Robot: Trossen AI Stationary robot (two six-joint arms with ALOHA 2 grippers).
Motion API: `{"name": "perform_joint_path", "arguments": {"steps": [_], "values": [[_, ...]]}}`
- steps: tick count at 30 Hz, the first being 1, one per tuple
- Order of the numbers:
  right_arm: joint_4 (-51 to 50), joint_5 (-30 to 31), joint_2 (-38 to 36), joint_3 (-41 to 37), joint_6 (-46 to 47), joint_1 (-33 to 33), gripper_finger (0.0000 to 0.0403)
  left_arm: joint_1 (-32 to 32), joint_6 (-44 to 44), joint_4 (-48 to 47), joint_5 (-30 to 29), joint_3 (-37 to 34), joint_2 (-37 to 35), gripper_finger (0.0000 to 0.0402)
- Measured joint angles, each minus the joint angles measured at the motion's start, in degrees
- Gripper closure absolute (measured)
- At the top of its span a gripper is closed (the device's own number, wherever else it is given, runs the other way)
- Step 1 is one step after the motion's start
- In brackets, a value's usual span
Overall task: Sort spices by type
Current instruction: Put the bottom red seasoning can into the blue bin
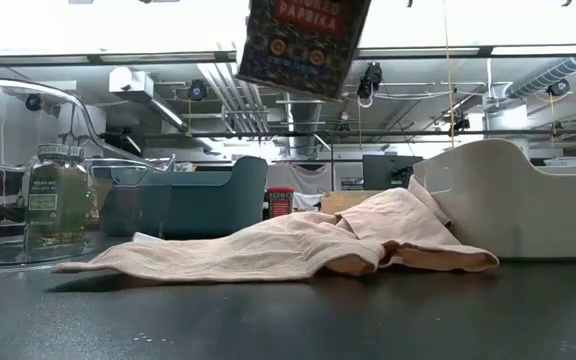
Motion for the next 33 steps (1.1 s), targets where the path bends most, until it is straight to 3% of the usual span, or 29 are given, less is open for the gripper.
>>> {"name": "perform_joint_path", "arguments": {"steps": [6,21,25,29,33], "values": [[2.8,3.6,-0.2,0.3,-3.9,0.0,0.0192,0.6,-0.5,0.1,-0.5,0.0,0.0,0.0110],[9.6,3.4,-1.1,0.3,-7.7,-0.2,0.0192,0.9,0.0,0.0,-0.4,0.0,0.0,0.0114],[10.2,3.2,-1.4,0.3,-7.9,-0.2,0.0192,0.9,1.2,-0.6,-0.3,0.0,0.0,0.0147],[10.4,2.9,-1.4,0.3,-7.6,-0.2,0.0174,0.9,2.1,-2.2,-0.3,-0.1,0.0,0.0219],[10.5,3.2,-1.5,0.3,-7.7,-0.1,0.0155,0.9,2.8,-2.4,-0.2,-0.1,0.0,0.0222]]}}
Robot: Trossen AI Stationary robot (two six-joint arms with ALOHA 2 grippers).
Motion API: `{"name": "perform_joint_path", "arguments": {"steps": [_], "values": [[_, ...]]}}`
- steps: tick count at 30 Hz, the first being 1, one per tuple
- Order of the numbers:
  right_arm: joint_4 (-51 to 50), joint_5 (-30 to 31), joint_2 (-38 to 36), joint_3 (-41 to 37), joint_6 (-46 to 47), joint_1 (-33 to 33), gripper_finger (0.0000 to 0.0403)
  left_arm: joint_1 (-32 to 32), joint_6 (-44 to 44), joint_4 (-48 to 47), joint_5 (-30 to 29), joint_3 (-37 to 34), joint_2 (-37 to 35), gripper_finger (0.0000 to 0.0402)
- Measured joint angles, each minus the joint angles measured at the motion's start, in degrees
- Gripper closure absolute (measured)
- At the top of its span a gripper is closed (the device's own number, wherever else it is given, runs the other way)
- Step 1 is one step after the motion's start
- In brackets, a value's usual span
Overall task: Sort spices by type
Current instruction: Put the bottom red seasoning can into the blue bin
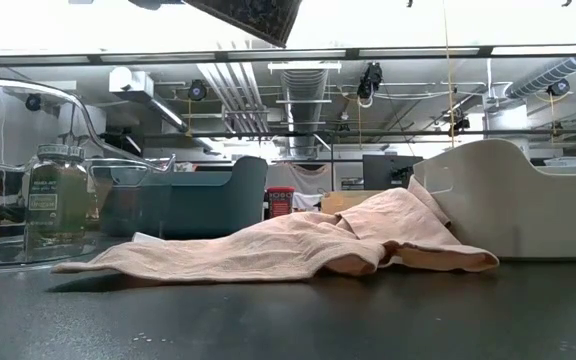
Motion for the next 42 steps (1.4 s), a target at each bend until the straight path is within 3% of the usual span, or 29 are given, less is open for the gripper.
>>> {"name": "perform_joint_path", "arguments": {"steps": [8,15,23,31,33,35,39,42], "values": [[-2.8,0.0,-2.3,0.0,1.8,1.0,0.0177,0.0,1.3,1.5,-2.2,0.1,0.0,0.0222],[-14.4,-0.2,-8.0,-0.2,13.3,3.5,0.0159,-0.6,8.5,7.0,-3.9,-0.5,-0.1,0.0222],[-14.2,0.2,-9.5,-0.5,14.9,5.8,0.0164,-0.6,9.1,9.8,-3.8,-0.8,0.0,0.0222],[-11.7,11.4,-9.7,-3.3,15.4,12.2,0.0191,-3.3,19.5,23.9,-4.5,-1.8,0.0,0.0222],[-9.2,13.6,-9.8,-4.8,15.2,13.8,0.0196,-4.3,23.5,30.0,-4.2,-2.9,0.0,0.0222],[-5.2,14.1,-9.8,-6.6,13.6,15.0,0.0201,-4.6,27.5,38.2,0.2,-4.5,0.0,0.0222],[9.9,14.2,-9.8,-11.6,4.5,15.0,0.0206,-4.4,32.2,52.4,11.0,-8.3,0.0,0.0222],[23.0,10.8,-9.8,-14.7,-4.0,13.7,0.0204,-4.3,33.1,58.5,13.0,-10.7,0.0,0.0222]]}}
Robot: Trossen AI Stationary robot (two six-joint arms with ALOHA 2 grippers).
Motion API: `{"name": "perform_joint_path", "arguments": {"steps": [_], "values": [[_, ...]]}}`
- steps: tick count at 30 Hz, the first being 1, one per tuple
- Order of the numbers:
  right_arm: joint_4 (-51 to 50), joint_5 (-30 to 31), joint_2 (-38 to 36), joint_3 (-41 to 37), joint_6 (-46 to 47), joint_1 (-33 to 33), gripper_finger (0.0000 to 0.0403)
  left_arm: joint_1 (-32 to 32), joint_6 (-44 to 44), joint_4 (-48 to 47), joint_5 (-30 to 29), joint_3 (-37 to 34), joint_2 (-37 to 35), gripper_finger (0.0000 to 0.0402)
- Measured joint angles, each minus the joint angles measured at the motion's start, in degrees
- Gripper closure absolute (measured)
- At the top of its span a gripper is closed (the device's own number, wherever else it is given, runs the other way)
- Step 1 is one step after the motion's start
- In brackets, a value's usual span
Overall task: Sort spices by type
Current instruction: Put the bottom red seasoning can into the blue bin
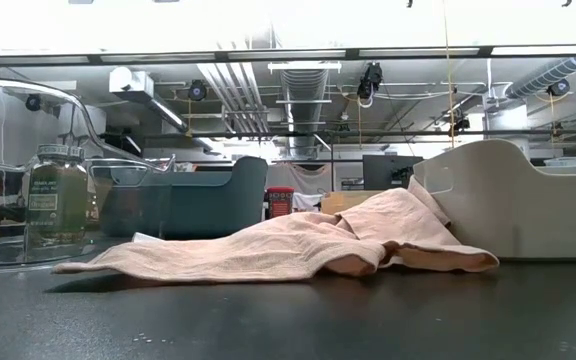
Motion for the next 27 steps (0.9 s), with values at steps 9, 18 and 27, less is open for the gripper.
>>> {"name": "perform_joint_path", "arguments": {"steps": [9,18,27], "values": [[27.7,-14.2,0.9,-5.6,-7.6,-9.3,0.0182,0.2,1.1,3.4,0.5,-2.3,0.0,0.0222],[27.9,-28.7,0.9,-6.1,0.7,-14.6,0.0149,0.3,1.1,3.5,0.4,-2.3,0.0,0.0222],[29.3,-29.0,1.3,-6.1,-1.6,-15.7,0.0143,1.3,-0.2,3.4,-0.9,-1.3,0.1,0.0222]]}}
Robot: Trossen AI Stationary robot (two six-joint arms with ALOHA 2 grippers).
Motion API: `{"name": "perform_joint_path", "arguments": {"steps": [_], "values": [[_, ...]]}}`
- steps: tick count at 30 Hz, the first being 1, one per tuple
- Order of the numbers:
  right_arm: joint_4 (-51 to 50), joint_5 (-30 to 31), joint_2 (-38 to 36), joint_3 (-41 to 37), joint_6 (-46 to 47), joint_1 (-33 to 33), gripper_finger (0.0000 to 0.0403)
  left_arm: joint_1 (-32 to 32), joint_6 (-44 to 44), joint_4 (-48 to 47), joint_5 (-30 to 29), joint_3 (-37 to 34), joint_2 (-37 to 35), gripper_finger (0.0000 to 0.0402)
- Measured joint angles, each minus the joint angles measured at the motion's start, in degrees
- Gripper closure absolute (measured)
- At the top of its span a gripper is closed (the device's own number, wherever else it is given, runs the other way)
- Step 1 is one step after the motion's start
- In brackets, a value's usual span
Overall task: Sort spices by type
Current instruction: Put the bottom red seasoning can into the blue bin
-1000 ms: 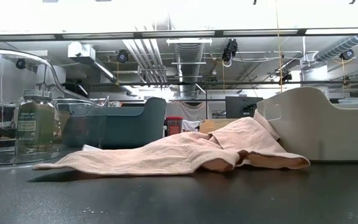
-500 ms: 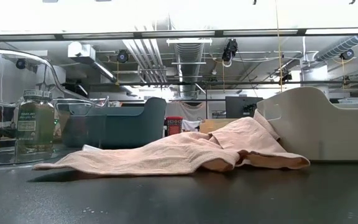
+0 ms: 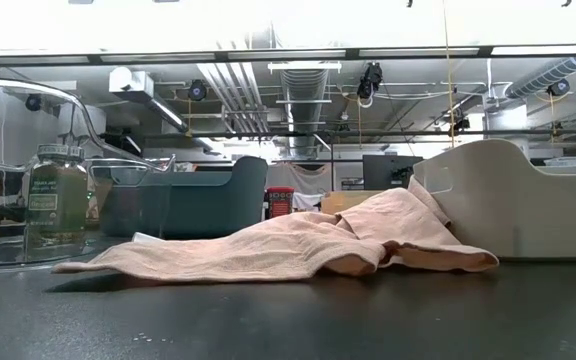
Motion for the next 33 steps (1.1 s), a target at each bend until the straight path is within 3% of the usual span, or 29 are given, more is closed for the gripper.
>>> {"name": "perform_joint_path", "arguments": {"steps": [12,19,26,29,33], "values": [[1.2,-0.6,0.6,0.0,-1.7,-1.4,0.0171,1.6,-2.9,0.1,-0.4,0.0,0.0,0.0222],[1.0,-0.3,0.6,0.2,-3.9,-1.4,0.0207,1.6,-4.2,0.3,-0.8,0.0,0.1,0.0222],[0.5,-0.8,0.7,0.2,-3.0,-1.5,0.0207,1.7,-3.2,0.2,-2.2,0.1,1.0,0.0137],[-0.5,-0.6,0.6,0.3,-3.0,-1.4,0.0207,1.7,-3.0,-0.1,-3.5,0.1,1.1,0.0128],[-5.1,1.4,-0.7,0.3,-1.9,-1.4,0.0207,0.8,-2.9,-2.3,-9.9,0.1,0.9,0.0125]]}}
